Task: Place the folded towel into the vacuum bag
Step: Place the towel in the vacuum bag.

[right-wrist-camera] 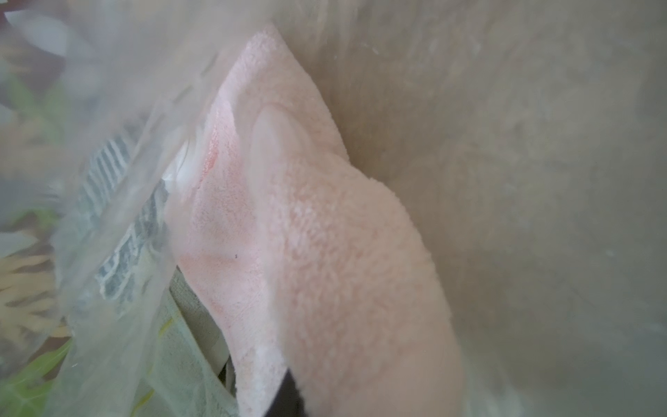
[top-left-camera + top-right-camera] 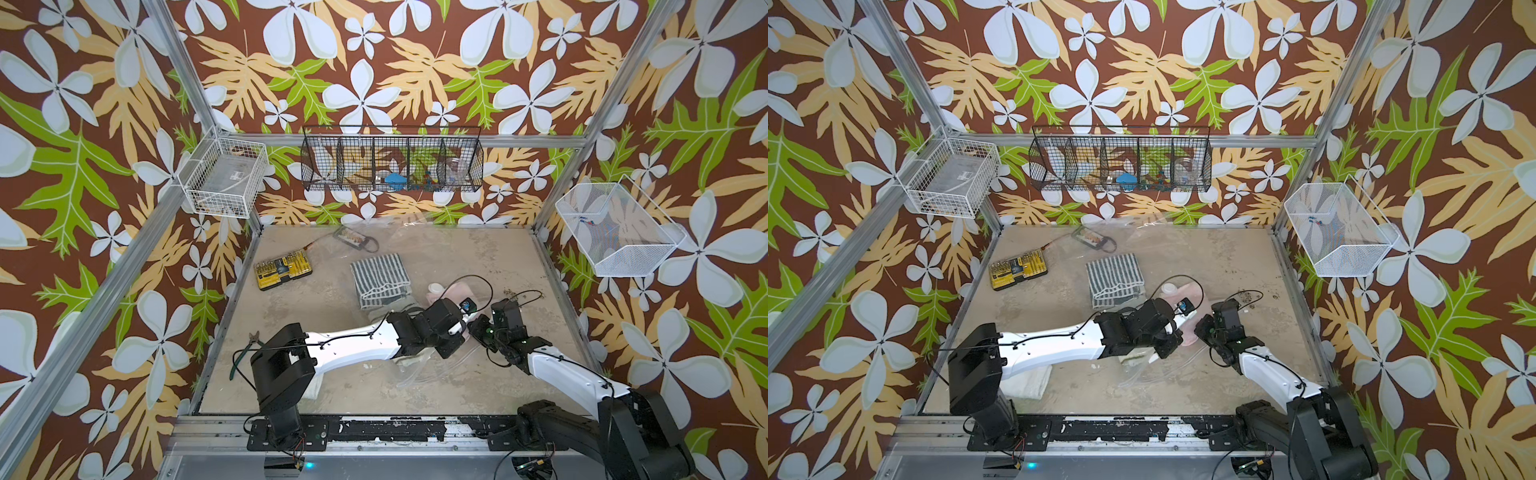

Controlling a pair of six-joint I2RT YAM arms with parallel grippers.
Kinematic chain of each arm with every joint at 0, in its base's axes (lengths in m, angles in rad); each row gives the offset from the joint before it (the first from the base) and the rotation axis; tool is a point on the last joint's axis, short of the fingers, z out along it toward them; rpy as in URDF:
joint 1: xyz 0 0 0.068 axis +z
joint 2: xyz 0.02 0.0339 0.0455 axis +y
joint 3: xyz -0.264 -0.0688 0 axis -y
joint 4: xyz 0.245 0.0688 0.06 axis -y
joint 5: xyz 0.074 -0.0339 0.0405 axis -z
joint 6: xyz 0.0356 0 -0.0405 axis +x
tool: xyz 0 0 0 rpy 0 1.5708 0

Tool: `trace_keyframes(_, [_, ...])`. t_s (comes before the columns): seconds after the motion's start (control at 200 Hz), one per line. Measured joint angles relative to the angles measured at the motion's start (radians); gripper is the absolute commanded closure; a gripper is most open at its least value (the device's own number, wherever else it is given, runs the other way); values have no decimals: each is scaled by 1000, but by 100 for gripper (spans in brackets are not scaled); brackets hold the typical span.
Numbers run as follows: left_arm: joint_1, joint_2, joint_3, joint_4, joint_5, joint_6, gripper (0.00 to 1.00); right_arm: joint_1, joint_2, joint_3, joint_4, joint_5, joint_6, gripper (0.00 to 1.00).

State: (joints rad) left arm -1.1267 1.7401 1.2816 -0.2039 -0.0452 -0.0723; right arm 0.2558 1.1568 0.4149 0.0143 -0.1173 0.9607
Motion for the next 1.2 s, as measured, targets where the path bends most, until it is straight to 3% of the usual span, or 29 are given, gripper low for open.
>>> trace_keyframes(0.135, [0, 7, 16, -1, -1, -12, 100, 0, -48, -6, -11, 12, -10, 47])
trace_keyframes(0.355, [-5, 14, 42, -2, 3, -53, 100, 34, -211, -92, -88, -14, 98, 43])
trace_keyframes(0.56, [-11, 20, 49, -9, 5, -53, 100, 82, -354, -47, -226, 46, 164, 33])
trace_keyframes(0.731, [-11, 16, 40, -10, -3, -50, 100, 83, -444, -29, -311, 99, 156, 45])
trace_keyframes(0.821, [-12, 14, 43, -10, -4, -49, 100, 83, -422, -57, -287, 91, 158, 49])
trace_keyframes(0.971, [-12, 14, 56, -10, -3, -51, 100, 83, -322, -116, -208, 63, 192, 46])
trace_keyframes(1.201, [-12, 22, 59, -10, 4, -53, 100, 84, -117, -140, 24, 69, 256, 52])
